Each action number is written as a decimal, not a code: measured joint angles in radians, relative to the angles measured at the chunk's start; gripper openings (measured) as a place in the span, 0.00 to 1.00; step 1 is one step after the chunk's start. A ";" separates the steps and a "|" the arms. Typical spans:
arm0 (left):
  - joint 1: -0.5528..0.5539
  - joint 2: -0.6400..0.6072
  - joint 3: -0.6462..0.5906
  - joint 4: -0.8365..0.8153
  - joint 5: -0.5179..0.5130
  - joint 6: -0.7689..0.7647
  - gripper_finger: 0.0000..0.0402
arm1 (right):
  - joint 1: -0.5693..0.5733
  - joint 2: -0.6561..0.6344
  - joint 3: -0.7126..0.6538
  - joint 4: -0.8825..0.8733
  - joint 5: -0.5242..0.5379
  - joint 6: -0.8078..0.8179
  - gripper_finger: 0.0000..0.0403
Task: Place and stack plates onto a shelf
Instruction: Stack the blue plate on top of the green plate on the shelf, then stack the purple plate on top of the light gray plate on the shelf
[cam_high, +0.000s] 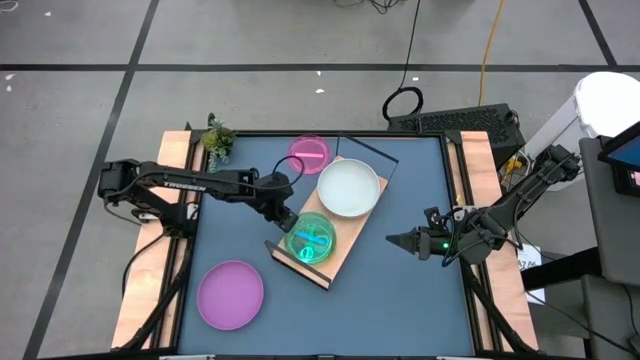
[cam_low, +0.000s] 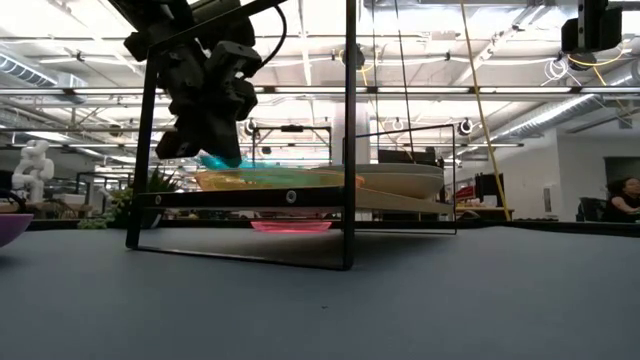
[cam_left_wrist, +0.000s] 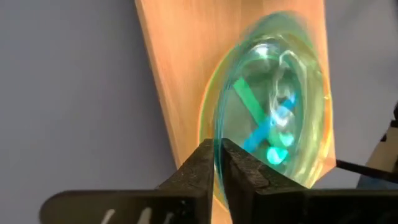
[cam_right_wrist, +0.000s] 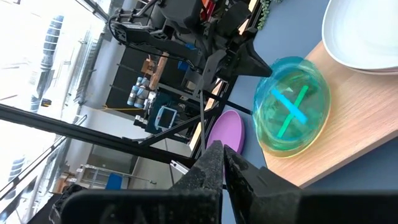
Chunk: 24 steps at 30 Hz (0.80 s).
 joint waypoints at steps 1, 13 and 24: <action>0.000 0.000 0.000 -0.003 -0.010 -0.010 0.09 | 0.000 0.000 0.000 0.000 0.000 0.000 0.00; 0.000 0.000 0.000 0.003 -0.013 -0.032 0.15 | 0.000 0.000 0.000 -0.001 0.000 0.000 0.00; 0.018 -0.050 0.001 -0.067 0.013 -0.004 0.16 | 0.000 0.000 0.000 -0.003 0.000 0.000 0.00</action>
